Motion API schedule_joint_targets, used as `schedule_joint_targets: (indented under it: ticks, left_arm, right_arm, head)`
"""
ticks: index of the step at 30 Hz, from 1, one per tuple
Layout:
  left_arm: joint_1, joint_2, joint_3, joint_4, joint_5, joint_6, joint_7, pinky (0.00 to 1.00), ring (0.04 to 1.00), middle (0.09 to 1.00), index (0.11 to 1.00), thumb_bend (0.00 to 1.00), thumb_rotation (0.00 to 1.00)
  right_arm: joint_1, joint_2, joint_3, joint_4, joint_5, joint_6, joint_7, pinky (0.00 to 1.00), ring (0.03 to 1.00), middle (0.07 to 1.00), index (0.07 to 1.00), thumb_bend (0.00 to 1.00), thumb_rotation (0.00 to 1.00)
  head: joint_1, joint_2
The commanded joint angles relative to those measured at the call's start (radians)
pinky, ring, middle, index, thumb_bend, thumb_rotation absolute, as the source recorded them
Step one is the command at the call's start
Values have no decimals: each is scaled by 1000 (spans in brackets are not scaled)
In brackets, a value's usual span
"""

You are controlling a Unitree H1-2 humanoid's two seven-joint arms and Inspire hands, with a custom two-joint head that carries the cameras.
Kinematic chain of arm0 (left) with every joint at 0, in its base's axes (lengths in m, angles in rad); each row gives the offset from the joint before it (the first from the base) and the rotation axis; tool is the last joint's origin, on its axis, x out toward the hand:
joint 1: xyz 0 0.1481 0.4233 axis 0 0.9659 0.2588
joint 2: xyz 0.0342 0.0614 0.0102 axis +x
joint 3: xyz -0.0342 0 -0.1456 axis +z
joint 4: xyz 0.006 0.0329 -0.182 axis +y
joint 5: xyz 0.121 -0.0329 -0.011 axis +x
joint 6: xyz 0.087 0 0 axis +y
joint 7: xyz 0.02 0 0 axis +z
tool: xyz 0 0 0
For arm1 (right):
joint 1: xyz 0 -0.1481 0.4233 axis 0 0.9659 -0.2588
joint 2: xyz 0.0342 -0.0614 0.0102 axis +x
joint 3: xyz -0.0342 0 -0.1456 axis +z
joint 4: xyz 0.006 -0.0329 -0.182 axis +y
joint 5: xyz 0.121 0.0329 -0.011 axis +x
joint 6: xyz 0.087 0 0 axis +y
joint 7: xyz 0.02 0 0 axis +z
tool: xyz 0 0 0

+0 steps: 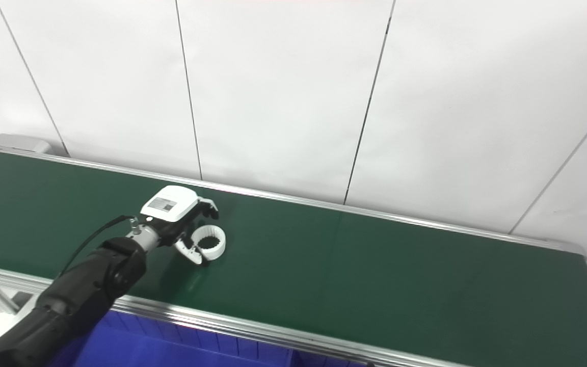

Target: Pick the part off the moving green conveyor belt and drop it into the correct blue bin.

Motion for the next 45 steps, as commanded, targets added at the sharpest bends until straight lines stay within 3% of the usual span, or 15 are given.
schedule_joint_targets:
  ticks: [1,4,11,21,26,37,41,45]
  left_arm:
    - [-29,20,2,17,-1,6,27,638,607,570,520,606,77]
    - [-28,6,6,19,-33,-7,17,638,586,548,494,529,62]
    - [-29,-27,21,7,-128,-21,-28,624,559,541,493,521,64]
    - [-64,-11,-41,-33,-64,13,-79,644,593,569,494,522,69]
    - [-71,2,-43,-73,-53,11,-91,640,582,554,493,522,66]
    - [-42,56,34,-402,-94,17,-207,664,576,536,491,522,69]
    - [1,76,69,-546,-102,35,-263,668,579,543,491,522,69]
    - [57,84,103,-649,-105,27,-278,650,563,533,490,522,70]
  right_arm:
    - [13,12,3,-34,-12,-55,0,907,939,992,1000,757,1000]
    - [17,14,4,-36,-21,-55,-5,894,928,984,1000,750,1000]
    - [23,25,1,-43,-24,-56,-2,887,923,981,1000,749,1000]
    - [23,30,1,-46,-28,-56,2,880,921,971,1000,755,1000]
    - [26,28,1,-50,-21,-56,7,884,921,974,1000,752,1000]
    - [37,22,-10,-78,-26,-45,22,883,928,981,1000,766,1000]
    - [41,21,-19,-94,-14,-36,38,895,936,985,1000,774,1000]
    - [44,15,-23,-110,-7,-27,50,904,942,985,1000,764,1000]
  head:
    - [-1,1]
    - [-4,2]
    - [-11,7]
    - [-13,11]
    - [-12,19]
    - [17,63]
    - [30,81]
    - [46,97]
